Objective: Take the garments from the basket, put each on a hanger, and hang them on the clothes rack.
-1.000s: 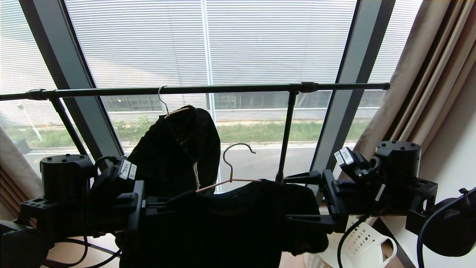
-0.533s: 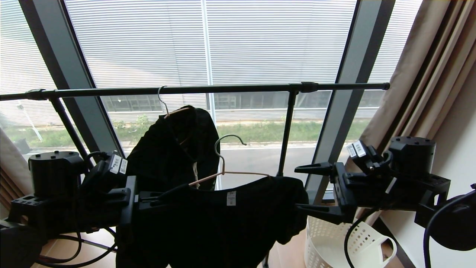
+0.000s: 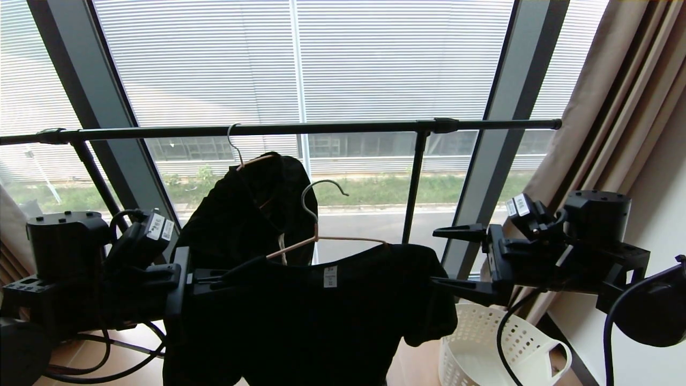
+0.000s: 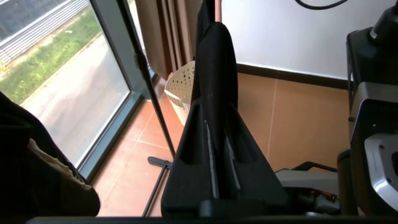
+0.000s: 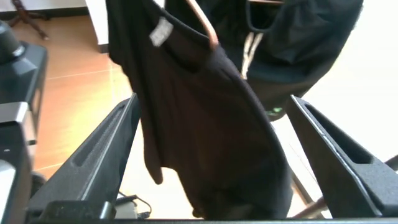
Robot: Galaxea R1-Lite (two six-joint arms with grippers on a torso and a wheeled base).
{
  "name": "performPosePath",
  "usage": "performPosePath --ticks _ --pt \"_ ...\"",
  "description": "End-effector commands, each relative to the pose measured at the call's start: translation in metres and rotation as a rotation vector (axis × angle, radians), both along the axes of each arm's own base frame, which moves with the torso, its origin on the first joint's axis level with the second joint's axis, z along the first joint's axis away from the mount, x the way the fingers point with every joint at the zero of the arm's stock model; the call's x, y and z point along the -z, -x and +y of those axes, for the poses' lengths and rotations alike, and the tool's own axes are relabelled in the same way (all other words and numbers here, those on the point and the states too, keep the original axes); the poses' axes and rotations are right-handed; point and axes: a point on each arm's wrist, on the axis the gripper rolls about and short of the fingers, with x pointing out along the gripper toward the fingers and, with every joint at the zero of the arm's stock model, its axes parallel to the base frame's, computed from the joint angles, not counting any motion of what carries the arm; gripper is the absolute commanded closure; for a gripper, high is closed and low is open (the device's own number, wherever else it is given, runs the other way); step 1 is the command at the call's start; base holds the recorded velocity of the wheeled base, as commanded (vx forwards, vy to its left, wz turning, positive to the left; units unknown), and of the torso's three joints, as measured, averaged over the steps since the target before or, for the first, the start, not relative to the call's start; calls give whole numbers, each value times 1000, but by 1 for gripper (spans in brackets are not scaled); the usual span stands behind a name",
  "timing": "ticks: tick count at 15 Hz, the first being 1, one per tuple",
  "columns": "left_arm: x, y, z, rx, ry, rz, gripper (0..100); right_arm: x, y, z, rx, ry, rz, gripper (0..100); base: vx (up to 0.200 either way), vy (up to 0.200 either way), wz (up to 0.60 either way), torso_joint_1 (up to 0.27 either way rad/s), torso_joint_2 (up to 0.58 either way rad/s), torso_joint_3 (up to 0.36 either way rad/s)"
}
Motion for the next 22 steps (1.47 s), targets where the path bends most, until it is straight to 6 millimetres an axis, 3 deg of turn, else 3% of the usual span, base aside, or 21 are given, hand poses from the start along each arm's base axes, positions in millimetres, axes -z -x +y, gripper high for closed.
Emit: performPosePath --ticks 1,10,13,19,22 --pt "-6 1 2 -12 12 -17 100 3 -7 -4 34 6 4 0 0 0 0 0 0 0" --pt "-16 1 2 -33 92 -12 100 28 -36 -16 134 35 55 0 0 0 0 0 0 0" --pt "-17 2 2 -33 94 -14 100 47 -48 -24 158 50 87 0 0 0 0 0 0 0" --pt "-24 4 3 -39 113 -14 100 75 -51 -23 127 109 72 0 0 0 0 0 0 0" --pt "-23 4 2 -38 117 -16 100 77 -54 -22 129 110 76 0 0 0 0 0 0 0"
